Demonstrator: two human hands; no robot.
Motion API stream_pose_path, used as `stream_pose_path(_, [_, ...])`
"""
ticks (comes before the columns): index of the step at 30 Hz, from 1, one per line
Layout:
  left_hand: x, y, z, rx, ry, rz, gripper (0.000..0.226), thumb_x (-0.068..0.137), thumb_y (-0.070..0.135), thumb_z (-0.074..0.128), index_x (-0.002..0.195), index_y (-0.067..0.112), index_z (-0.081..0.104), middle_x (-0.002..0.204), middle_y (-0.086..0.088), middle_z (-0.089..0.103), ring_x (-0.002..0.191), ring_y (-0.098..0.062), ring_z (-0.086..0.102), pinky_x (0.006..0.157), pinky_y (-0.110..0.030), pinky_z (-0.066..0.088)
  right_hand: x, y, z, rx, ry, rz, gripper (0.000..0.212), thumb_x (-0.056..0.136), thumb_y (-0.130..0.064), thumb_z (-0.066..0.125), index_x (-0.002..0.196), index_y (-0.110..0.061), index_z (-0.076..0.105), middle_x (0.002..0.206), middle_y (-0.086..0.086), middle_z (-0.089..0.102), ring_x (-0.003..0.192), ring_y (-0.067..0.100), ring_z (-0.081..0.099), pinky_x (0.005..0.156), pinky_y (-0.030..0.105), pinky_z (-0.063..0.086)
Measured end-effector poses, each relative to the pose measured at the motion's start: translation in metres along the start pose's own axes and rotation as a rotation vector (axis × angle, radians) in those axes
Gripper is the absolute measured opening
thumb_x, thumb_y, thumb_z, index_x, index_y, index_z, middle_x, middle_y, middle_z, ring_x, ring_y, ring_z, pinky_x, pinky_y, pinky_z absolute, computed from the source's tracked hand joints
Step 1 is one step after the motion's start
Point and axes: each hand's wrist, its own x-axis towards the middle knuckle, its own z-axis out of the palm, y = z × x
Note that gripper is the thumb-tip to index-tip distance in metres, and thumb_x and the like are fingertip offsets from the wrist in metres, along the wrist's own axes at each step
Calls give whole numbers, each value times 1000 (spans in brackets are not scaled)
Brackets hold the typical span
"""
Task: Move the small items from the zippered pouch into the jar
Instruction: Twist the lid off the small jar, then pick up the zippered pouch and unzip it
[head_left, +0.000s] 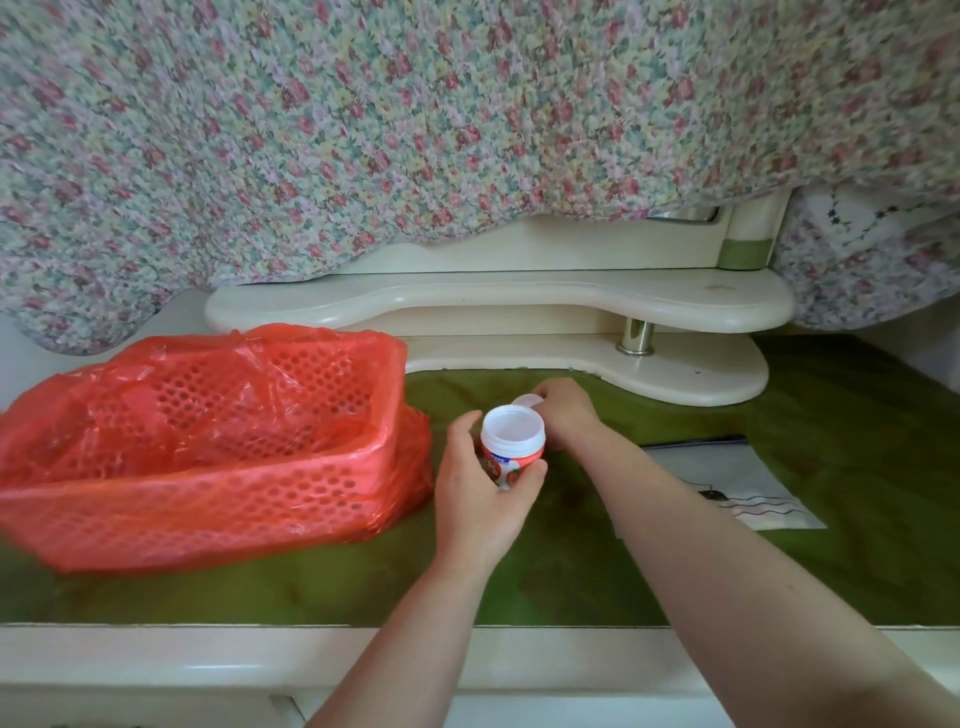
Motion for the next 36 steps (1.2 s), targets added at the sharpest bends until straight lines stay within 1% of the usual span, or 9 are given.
stream_pose_path(3, [0,0,0,-12,-7,3,52,64,20,77,106,26,47,106,4,62,97,-12,59,78,-18,44,7,0,4,-59,-34,-48,28,79,-17,57,88,7,68,86,23,68,68,20,48,59,28,39])
stream_pose_path(6, [0,1,0,-1,-14,10,50,64,20,77,104,28,47,105,6,61,95,-10,58,74,-10,40,12,1,5,-102,-34,-88,27,80,-18,57,91,3,70,98,22,70,72,23,54,64,30,42])
stream_pose_path(10, [0,3,0,6,-19,13,50,64,20,77,104,29,47,104,8,60,95,-10,57,75,-8,39,15,3,4,-184,-5,-111,25,82,-13,53,96,-2,70,103,17,71,96,30,65,78,33,52])
stream_pose_path(15, [0,2,0,16,-22,14,50,65,21,77,101,33,45,104,8,60,94,-9,57,74,-7,39,13,4,5,-250,12,-126,28,81,-6,47,100,-3,68,107,15,69,99,31,64,82,36,52])
stream_pose_path(19, [1,1,0,15,-19,17,51,65,21,77,107,27,49,105,8,60,94,-9,56,72,-4,39,13,11,-1,-168,92,-158,28,81,-16,56,106,-8,67,113,11,67,104,26,61,87,35,51])
stream_pose_path(24, [0,1,0,0,-16,27,53,68,19,75,115,23,51,104,11,58,93,-6,55,71,1,36,10,43,-51,-232,264,-80,26,88,-10,44,102,-8,66,106,12,67,90,26,60,72,29,45])
stream_pose_path(29, [0,-1,1,13,-8,22,65,69,23,75,127,19,45,121,1,61,108,-15,56,91,-23,41,-1,99,-112,-402,393,174,19,87,-11,44,86,-1,61,76,12,59,74,26,57,60,30,44])
stream_pose_path(32, [0,-1,1,16,-9,13,73,68,25,76,132,17,40,128,-1,57,116,-17,53,96,-27,39,-10,117,-133,-386,339,288,16,83,-8,45,70,-5,52,67,9,50,62,21,49,52,27,37])
stream_pose_path(36, [-1,-2,-1,24,23,17,80,66,30,78,133,16,36,134,-5,51,124,-20,47,105,-36,36,-12,129,-140,-367,291,281,19,81,-5,46,63,-7,47,66,8,48,59,19,46,47,28,34])
